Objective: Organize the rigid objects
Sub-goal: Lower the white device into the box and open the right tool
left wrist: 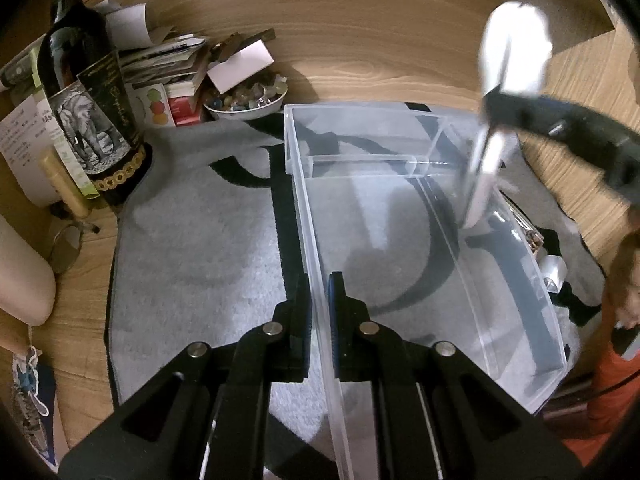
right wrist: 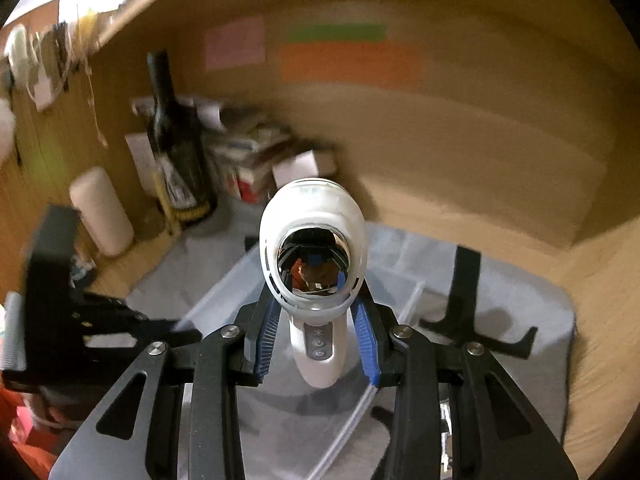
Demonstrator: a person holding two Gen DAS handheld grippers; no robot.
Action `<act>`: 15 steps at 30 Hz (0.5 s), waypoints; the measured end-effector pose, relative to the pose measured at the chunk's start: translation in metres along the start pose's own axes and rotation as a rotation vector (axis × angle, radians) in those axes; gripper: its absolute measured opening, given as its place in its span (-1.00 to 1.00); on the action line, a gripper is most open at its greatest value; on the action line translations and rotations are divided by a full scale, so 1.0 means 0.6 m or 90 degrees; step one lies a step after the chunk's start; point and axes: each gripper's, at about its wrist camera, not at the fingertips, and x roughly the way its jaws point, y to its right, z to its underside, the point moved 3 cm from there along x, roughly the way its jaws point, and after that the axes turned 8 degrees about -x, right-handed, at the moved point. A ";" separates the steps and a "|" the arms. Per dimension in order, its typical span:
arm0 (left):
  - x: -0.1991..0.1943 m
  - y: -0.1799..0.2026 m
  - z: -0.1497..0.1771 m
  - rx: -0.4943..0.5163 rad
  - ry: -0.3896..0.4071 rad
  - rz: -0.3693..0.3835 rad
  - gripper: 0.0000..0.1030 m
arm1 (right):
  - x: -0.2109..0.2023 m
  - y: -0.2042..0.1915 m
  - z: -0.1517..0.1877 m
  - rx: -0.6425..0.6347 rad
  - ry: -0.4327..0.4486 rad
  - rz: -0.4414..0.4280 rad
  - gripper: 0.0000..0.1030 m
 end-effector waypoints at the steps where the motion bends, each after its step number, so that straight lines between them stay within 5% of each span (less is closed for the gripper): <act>1: 0.000 0.000 0.001 0.000 0.003 0.002 -0.83 | 0.010 -0.001 0.003 -0.002 -0.013 0.000 -0.37; 15: -0.002 -0.002 0.003 0.009 0.011 0.017 -0.82 | 0.097 -0.014 0.022 -0.031 -0.137 -0.018 -0.37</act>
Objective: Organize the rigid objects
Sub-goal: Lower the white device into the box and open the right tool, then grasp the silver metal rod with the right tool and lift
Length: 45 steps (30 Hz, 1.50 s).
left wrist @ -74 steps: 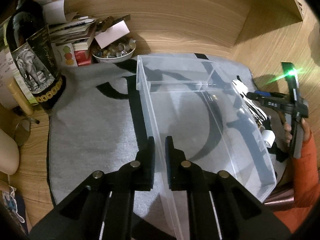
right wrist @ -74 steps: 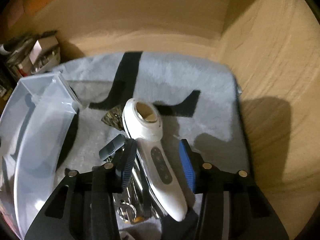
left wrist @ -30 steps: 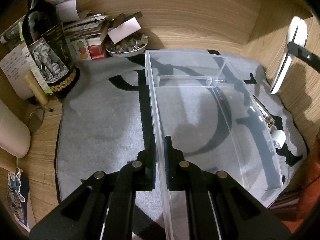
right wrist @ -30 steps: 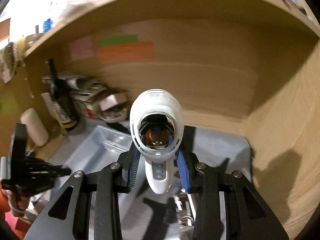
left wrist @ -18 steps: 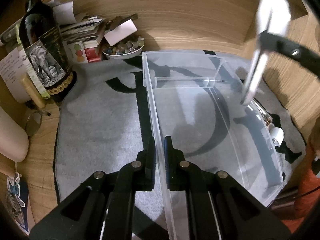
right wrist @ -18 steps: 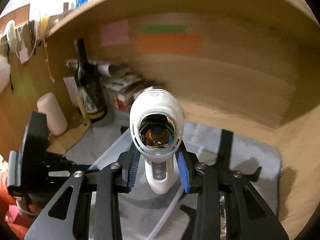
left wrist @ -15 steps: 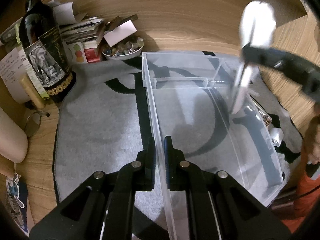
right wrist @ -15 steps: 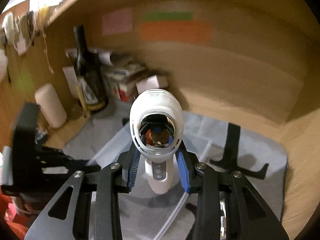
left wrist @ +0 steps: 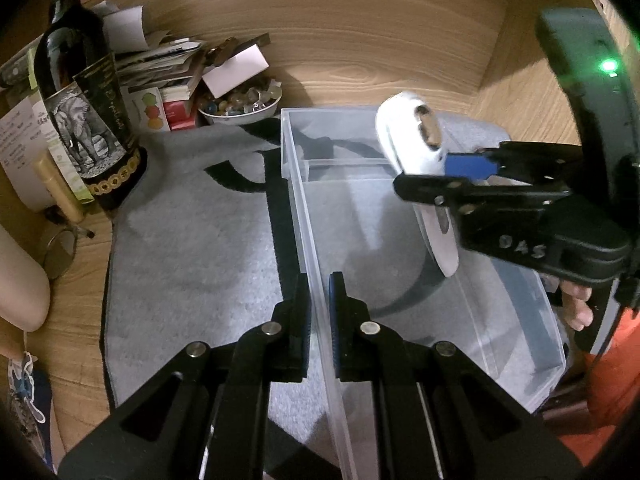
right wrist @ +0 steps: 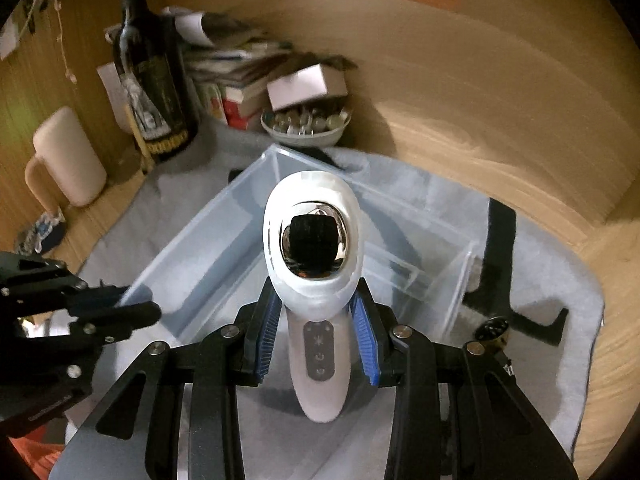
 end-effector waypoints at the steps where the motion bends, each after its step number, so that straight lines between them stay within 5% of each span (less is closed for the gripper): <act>1: 0.000 0.001 0.000 0.003 0.000 -0.001 -0.82 | 0.004 -0.002 0.001 -0.007 -0.012 -0.002 -0.37; 12: 0.005 0.001 -0.004 -0.006 -0.003 0.010 -0.82 | 0.001 -0.020 -0.003 -0.051 -0.017 0.007 -0.32; 17: 0.005 -0.003 -0.006 -0.006 -0.004 0.012 -0.82 | -0.024 -0.008 0.000 -0.038 0.013 0.024 -0.11; 29: 0.008 -0.004 -0.005 0.001 -0.001 0.010 -0.82 | -0.157 0.117 0.038 0.070 0.099 0.144 0.32; 35: 0.009 -0.004 -0.005 0.003 -0.001 0.007 -0.82 | -0.155 0.182 0.089 0.135 0.062 0.184 0.33; 45: 0.008 -0.003 -0.005 0.006 -0.005 0.001 -0.82 | -0.065 0.223 0.189 0.189 -0.048 0.175 0.28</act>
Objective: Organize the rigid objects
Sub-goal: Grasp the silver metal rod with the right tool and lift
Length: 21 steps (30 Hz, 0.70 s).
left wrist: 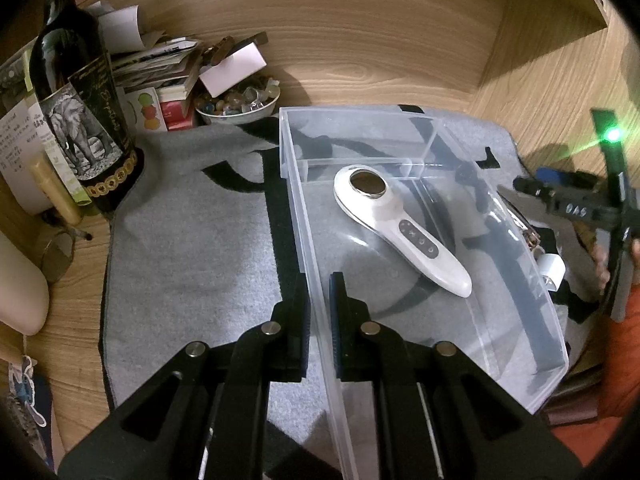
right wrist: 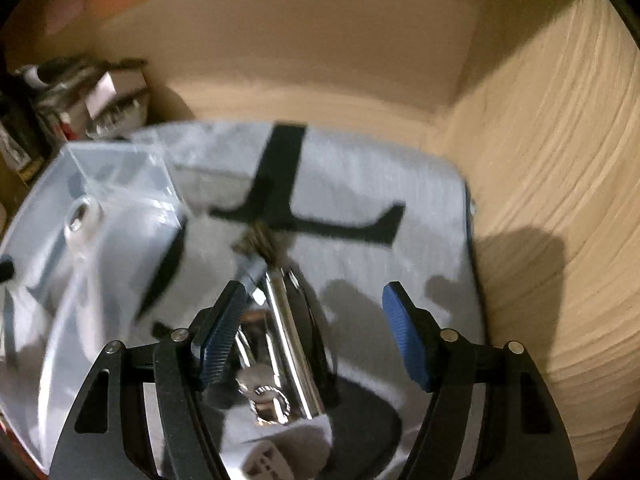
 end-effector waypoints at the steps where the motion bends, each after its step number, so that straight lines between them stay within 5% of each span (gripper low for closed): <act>1: 0.000 0.001 0.000 0.000 0.000 -0.001 -0.82 | 0.004 0.003 0.005 0.002 -0.005 0.000 0.15; 4: 0.000 0.001 0.000 0.002 -0.002 -0.002 -0.82 | 0.016 0.007 0.020 0.007 -0.026 -0.016 -0.26; 9: 0.000 -0.001 -0.001 0.001 -0.003 -0.001 -0.82 | 0.010 0.003 0.027 -0.001 -0.019 -0.038 -0.47; 21: 0.000 -0.004 -0.002 0.004 -0.003 -0.002 -0.82 | 0.038 -0.022 0.027 -0.042 -0.043 -0.045 -0.68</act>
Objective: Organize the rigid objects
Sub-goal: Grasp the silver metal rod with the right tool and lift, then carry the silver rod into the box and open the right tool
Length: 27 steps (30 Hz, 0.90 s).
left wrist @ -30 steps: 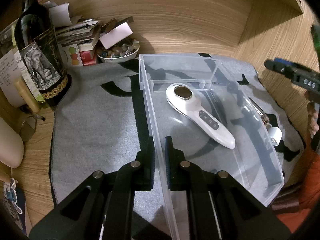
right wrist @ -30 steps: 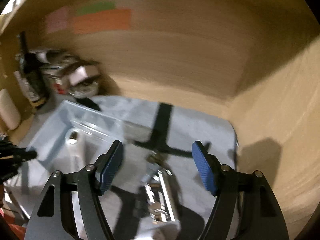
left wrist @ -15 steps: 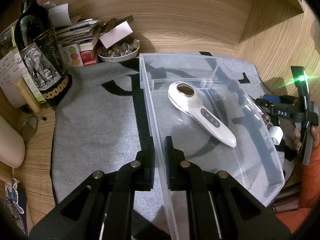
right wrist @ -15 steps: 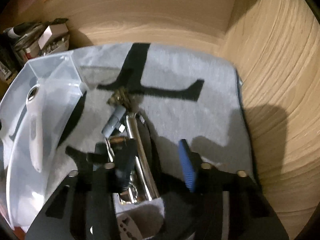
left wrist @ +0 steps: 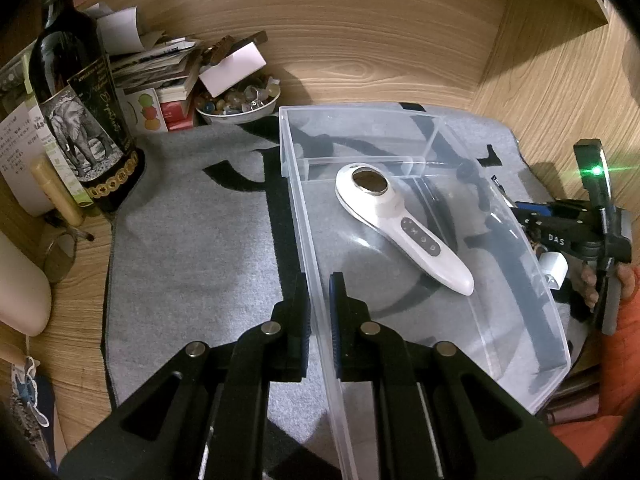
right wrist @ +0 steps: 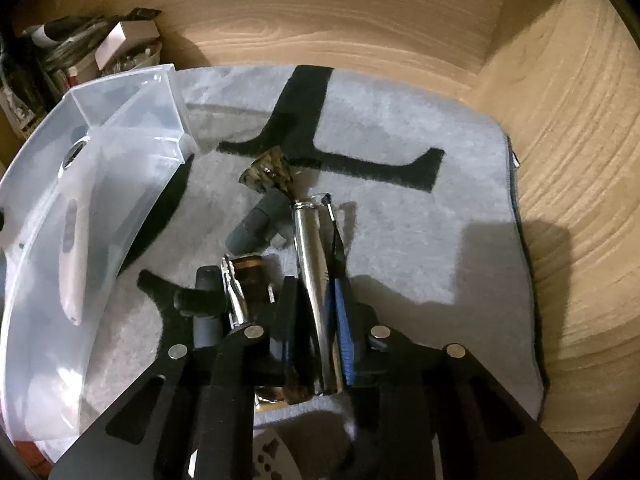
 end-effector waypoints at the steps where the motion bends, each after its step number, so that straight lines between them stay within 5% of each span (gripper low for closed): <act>1: 0.000 0.001 0.000 0.000 0.000 0.000 -0.82 | 0.001 0.000 -0.002 0.000 -0.001 0.000 -0.68; 27: 0.001 0.003 0.000 0.000 -0.001 -0.003 -0.82 | -0.159 -0.024 -0.087 -0.004 0.182 0.017 -0.72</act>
